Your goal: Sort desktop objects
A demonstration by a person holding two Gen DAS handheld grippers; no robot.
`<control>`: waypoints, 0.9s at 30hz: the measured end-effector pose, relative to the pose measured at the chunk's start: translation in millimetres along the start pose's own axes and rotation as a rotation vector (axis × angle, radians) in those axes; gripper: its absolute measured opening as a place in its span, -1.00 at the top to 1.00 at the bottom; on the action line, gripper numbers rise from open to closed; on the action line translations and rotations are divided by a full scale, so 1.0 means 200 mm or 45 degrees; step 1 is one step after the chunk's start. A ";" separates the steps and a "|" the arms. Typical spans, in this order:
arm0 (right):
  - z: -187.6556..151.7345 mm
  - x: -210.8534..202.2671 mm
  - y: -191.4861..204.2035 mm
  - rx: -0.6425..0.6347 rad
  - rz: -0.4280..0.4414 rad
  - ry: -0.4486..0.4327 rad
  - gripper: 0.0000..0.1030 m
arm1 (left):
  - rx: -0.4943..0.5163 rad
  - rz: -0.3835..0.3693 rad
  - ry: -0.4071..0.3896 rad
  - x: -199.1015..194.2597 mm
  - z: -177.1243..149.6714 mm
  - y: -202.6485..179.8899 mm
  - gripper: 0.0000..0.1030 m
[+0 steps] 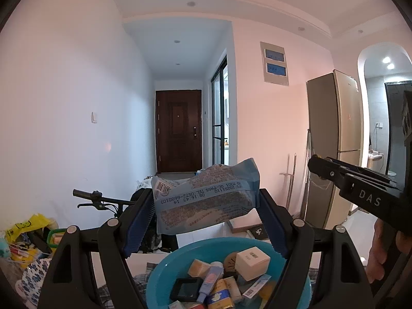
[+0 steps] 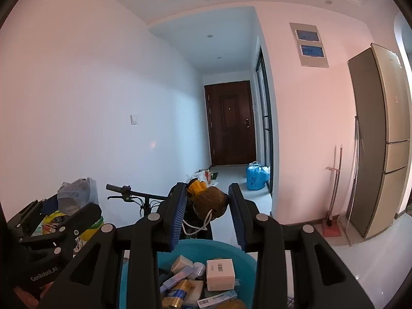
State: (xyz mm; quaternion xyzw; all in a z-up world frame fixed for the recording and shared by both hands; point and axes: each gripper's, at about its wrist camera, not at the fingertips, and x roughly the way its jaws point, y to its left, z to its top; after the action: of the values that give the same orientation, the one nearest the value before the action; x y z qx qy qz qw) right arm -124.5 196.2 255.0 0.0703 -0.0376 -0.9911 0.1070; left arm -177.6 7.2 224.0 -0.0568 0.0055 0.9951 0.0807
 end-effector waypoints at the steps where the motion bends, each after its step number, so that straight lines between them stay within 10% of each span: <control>1: -0.01 0.00 0.01 0.006 0.009 -0.001 0.36 | -0.010 0.009 -0.002 0.00 0.00 0.01 -0.57; 27: -0.07 0.10 0.00 0.008 0.086 0.090 0.36 | -0.048 0.018 0.040 0.06 -0.04 0.04 -0.57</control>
State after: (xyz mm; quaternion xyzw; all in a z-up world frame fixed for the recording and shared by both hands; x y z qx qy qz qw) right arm -141.3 190.2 239.3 0.1042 -0.0393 -0.9837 0.1415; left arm -189.4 0.9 215.0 -0.0738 -0.0115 0.9946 0.0726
